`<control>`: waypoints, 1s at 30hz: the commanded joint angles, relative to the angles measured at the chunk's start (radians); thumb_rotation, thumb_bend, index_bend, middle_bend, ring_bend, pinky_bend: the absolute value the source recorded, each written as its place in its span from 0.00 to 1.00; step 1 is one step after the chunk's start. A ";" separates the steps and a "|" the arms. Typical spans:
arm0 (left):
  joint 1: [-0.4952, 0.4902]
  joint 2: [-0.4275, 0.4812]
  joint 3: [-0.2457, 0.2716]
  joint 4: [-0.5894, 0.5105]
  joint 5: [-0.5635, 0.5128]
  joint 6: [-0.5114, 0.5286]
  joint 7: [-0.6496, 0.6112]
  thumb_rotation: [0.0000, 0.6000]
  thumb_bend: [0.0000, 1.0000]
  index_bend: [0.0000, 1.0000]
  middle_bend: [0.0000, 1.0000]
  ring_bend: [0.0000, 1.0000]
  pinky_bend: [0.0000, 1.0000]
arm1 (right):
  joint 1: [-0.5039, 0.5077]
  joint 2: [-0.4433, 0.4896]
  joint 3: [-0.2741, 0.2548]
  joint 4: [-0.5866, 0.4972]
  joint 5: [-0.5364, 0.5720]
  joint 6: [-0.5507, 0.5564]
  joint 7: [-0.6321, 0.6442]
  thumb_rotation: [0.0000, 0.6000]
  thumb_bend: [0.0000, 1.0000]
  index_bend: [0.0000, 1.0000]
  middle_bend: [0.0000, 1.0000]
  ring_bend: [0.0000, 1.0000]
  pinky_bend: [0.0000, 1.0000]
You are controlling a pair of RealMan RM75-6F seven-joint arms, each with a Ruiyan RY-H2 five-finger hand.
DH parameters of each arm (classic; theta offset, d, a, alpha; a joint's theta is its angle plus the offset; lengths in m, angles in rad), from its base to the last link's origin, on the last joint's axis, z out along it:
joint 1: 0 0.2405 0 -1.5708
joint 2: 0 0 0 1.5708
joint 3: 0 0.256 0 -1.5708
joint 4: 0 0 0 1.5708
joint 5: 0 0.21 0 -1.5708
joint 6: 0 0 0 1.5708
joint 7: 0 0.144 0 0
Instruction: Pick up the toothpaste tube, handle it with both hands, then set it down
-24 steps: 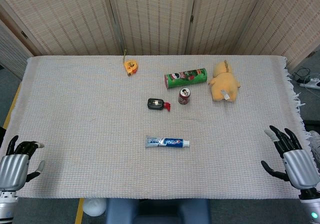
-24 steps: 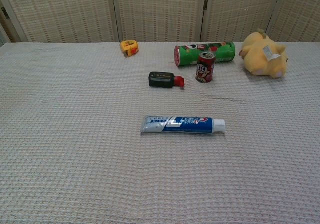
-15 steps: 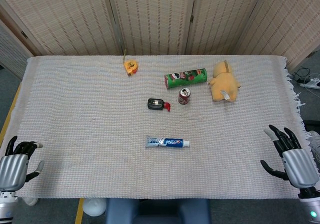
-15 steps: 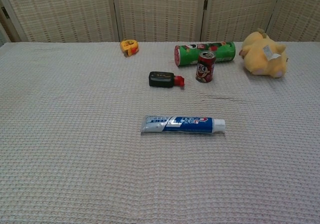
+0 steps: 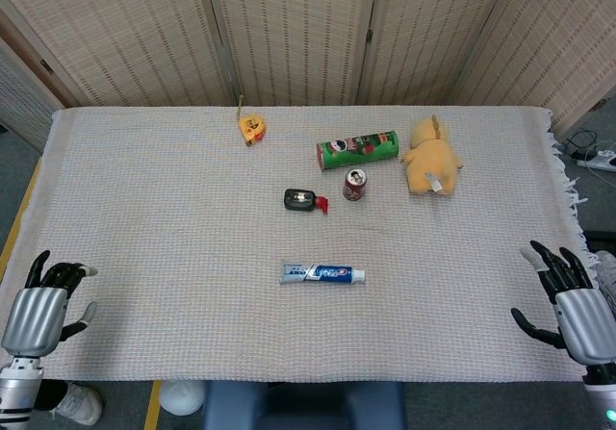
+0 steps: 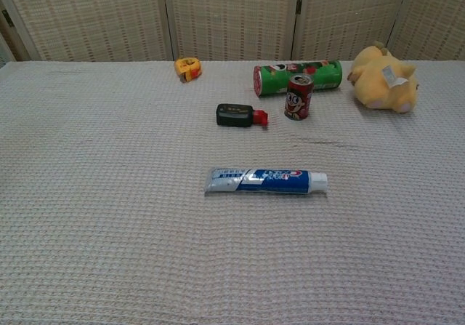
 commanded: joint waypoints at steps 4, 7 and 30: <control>-0.106 0.006 -0.024 -0.008 0.048 -0.115 -0.066 1.00 0.40 0.30 0.33 0.25 0.07 | 0.000 0.000 0.000 -0.001 0.002 -0.003 -0.001 0.91 0.36 0.06 0.06 0.13 0.00; -0.168 -0.009 -0.044 -0.010 0.072 -0.167 -0.084 1.00 0.40 0.28 0.33 0.25 0.07 | -0.002 0.002 0.000 -0.003 0.001 0.002 -0.003 0.92 0.36 0.06 0.06 0.13 0.00; -0.607 -0.386 -0.156 0.160 -0.108 -0.607 -0.019 1.00 0.33 0.20 0.26 0.18 0.07 | -0.007 0.017 -0.002 -0.029 0.005 0.000 -0.028 0.91 0.36 0.06 0.06 0.13 0.00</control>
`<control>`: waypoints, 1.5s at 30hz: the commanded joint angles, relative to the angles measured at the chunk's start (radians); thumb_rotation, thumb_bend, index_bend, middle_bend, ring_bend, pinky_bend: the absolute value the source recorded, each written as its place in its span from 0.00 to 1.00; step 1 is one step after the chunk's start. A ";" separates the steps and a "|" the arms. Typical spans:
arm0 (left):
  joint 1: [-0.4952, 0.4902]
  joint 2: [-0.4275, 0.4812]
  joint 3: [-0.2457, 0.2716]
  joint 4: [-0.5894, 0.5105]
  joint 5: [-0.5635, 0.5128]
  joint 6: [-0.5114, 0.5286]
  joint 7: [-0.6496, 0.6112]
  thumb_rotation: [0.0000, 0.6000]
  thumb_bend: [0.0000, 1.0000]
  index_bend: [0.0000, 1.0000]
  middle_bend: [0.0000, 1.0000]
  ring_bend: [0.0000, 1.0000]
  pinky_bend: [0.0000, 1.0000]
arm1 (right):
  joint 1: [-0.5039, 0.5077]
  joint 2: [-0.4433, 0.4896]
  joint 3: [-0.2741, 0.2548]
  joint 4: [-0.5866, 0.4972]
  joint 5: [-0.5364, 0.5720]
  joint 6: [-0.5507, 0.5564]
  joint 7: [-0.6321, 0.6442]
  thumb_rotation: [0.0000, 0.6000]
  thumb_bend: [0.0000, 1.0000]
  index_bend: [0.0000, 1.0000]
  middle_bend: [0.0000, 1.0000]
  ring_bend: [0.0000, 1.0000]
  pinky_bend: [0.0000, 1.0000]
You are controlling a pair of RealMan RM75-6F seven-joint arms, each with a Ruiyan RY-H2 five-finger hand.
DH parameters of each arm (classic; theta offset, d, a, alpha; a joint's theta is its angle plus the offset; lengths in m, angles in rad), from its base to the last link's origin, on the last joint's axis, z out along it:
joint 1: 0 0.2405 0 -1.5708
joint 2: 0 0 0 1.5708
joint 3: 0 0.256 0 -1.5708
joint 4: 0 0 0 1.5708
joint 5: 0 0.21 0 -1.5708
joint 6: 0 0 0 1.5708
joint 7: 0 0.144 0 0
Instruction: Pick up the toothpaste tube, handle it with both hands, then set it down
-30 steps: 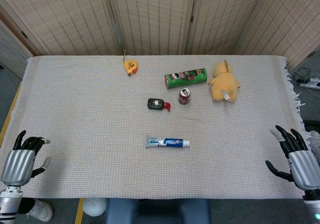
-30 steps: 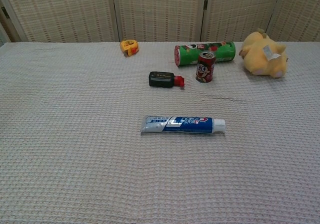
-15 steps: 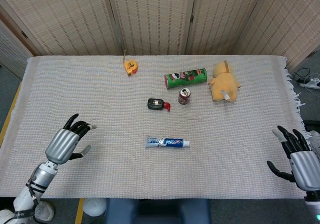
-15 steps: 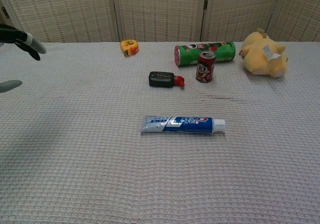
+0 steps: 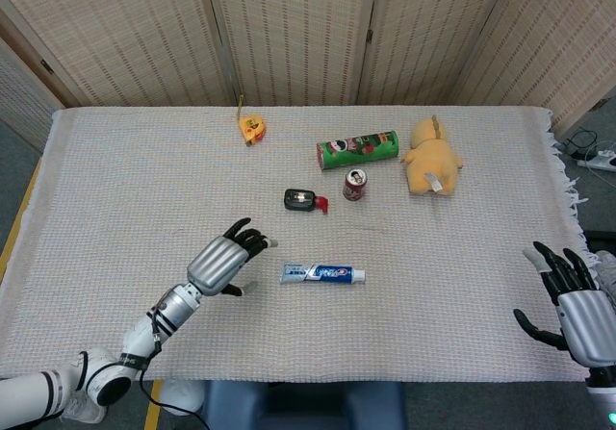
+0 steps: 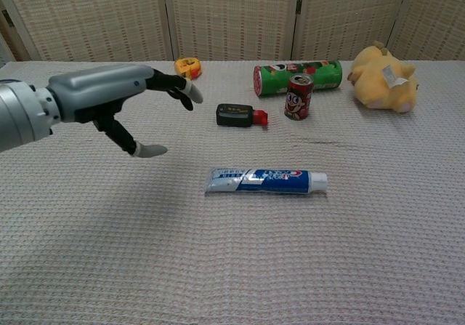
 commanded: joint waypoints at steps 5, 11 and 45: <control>-0.096 -0.159 -0.016 0.127 -0.133 -0.076 0.152 1.00 0.30 0.19 0.23 0.16 0.07 | 0.006 0.010 0.003 -0.007 0.002 -0.008 -0.003 0.91 0.36 0.06 0.06 0.13 0.00; -0.140 -0.256 -0.017 0.213 -0.247 -0.107 0.249 1.00 0.29 0.20 0.23 0.15 0.07 | 0.009 0.012 0.004 -0.009 0.007 -0.017 -0.003 0.91 0.36 0.06 0.06 0.13 0.00; -0.190 -0.464 0.043 0.452 -0.147 0.077 0.148 1.00 0.37 0.63 0.68 0.51 0.16 | 0.013 -0.001 0.008 0.022 0.030 -0.034 0.024 0.91 0.36 0.06 0.06 0.13 0.00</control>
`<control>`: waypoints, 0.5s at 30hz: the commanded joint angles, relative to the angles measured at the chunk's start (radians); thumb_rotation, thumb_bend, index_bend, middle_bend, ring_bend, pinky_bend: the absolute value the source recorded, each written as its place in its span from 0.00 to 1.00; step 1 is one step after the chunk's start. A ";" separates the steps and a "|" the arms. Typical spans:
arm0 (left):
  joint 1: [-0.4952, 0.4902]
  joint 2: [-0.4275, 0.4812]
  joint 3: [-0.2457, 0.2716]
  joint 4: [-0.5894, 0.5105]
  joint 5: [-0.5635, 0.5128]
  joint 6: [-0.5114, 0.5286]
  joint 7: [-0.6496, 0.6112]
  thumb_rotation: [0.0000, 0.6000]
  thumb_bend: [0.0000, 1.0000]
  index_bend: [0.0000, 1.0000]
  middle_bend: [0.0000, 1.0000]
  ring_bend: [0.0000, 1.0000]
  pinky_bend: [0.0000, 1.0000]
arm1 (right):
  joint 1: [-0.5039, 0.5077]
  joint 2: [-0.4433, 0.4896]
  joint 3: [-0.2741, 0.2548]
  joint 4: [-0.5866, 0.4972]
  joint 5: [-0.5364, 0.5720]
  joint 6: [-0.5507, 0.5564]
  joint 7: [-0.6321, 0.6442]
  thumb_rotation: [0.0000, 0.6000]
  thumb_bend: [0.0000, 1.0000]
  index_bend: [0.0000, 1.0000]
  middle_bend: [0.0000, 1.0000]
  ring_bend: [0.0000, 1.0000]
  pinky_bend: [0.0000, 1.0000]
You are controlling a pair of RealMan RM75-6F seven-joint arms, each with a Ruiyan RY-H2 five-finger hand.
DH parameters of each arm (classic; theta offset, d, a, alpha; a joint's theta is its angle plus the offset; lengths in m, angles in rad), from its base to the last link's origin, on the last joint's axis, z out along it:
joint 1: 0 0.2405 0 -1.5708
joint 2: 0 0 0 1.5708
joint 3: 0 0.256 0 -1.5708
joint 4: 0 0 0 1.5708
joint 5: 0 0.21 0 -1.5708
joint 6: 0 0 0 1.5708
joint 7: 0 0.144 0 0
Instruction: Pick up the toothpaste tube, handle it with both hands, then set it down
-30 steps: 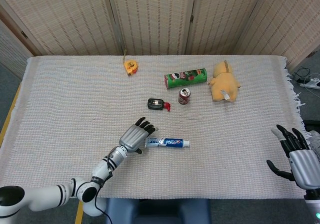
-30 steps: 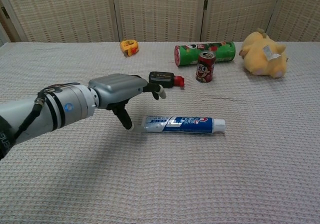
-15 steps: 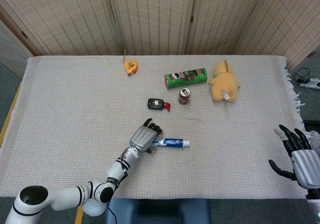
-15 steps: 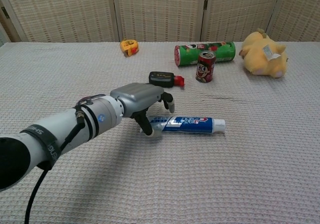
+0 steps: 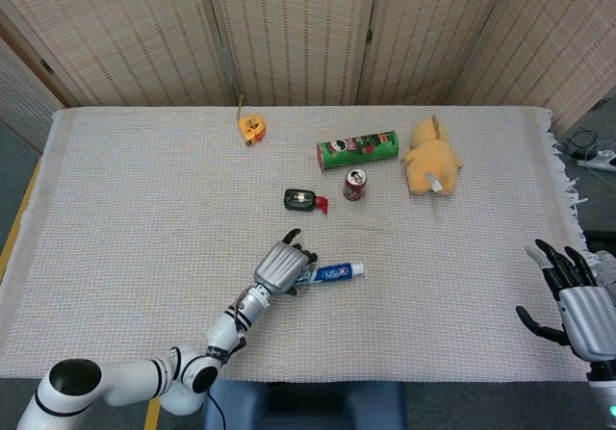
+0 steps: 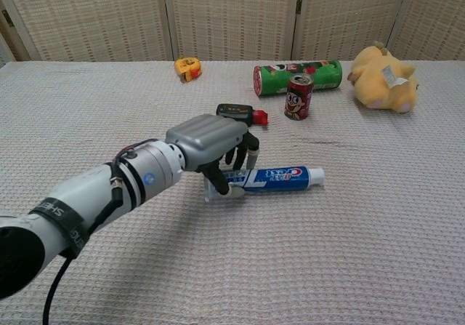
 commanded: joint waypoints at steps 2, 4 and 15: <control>0.022 0.039 0.038 -0.015 0.078 0.052 -0.067 1.00 0.38 0.63 0.68 0.51 0.16 | -0.001 0.000 0.000 0.001 0.000 0.002 0.001 0.92 0.36 0.06 0.06 0.13 0.00; 0.032 0.067 0.052 -0.032 0.106 0.070 -0.092 1.00 0.38 0.63 0.69 0.51 0.16 | -0.002 -0.001 -0.001 0.002 -0.001 0.003 0.002 0.91 0.36 0.06 0.06 0.13 0.00; 0.080 0.251 0.111 -0.037 0.155 0.049 -0.218 1.00 0.39 0.59 0.68 0.44 0.15 | -0.003 -0.012 -0.003 0.013 0.003 -0.002 0.010 0.92 0.36 0.06 0.06 0.13 0.00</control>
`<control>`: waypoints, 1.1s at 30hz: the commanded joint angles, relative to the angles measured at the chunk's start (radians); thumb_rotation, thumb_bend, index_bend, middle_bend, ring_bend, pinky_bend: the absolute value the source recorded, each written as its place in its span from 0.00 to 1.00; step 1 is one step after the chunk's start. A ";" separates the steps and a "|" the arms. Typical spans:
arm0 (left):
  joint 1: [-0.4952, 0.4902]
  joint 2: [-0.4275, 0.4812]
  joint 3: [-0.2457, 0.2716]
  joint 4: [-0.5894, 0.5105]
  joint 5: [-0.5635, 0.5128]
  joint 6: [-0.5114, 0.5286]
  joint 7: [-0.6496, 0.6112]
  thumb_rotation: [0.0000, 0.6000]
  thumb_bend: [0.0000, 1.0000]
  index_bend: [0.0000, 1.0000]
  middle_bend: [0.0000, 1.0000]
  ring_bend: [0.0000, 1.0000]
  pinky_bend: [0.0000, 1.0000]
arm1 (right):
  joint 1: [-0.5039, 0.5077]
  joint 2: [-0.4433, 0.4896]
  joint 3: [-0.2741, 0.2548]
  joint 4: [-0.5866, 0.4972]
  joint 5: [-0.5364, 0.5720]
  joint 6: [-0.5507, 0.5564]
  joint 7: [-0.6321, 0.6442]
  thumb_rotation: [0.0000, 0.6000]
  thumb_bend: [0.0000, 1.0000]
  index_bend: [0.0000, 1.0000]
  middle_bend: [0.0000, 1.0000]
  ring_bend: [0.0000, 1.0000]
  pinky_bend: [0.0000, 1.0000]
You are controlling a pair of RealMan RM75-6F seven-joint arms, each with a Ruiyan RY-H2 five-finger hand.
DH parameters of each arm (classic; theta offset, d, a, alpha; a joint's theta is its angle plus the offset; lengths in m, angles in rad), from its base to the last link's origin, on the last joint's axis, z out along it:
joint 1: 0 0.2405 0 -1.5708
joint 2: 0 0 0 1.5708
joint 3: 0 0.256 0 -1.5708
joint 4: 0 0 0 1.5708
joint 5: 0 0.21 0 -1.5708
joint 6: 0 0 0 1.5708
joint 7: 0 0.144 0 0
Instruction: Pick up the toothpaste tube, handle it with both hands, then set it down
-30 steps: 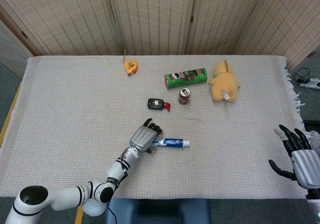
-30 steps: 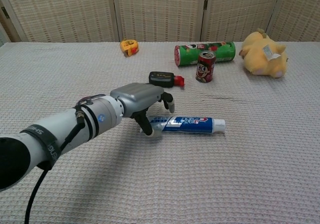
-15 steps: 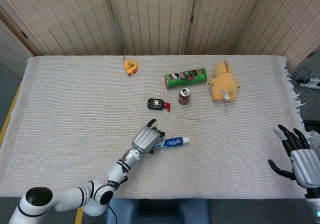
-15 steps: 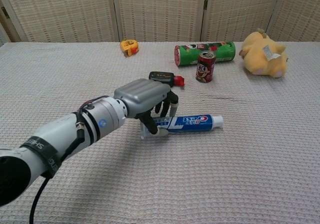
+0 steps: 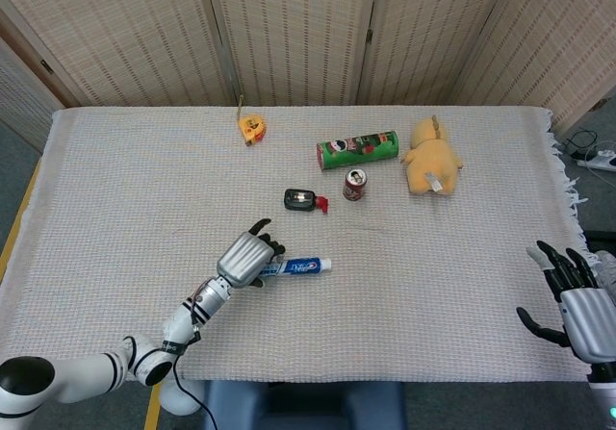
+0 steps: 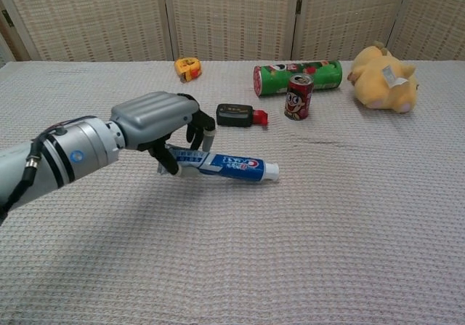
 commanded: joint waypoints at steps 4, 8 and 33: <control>0.019 0.049 0.021 0.034 -0.037 -0.077 -0.011 1.00 0.38 0.50 0.60 0.38 0.14 | 0.005 -0.004 0.001 -0.001 -0.003 -0.005 -0.005 0.92 0.36 0.06 0.06 0.13 0.00; 0.023 0.052 0.003 0.044 -0.109 -0.137 0.017 1.00 0.38 0.36 0.47 0.30 0.13 | 0.004 -0.004 0.000 -0.003 -0.003 -0.004 -0.007 0.91 0.36 0.06 0.06 0.13 0.00; -0.004 -0.072 -0.065 0.001 -0.240 -0.124 0.267 1.00 0.38 0.33 0.38 0.32 0.15 | -0.008 -0.016 -0.005 0.032 0.008 0.001 0.025 0.92 0.36 0.06 0.06 0.13 0.00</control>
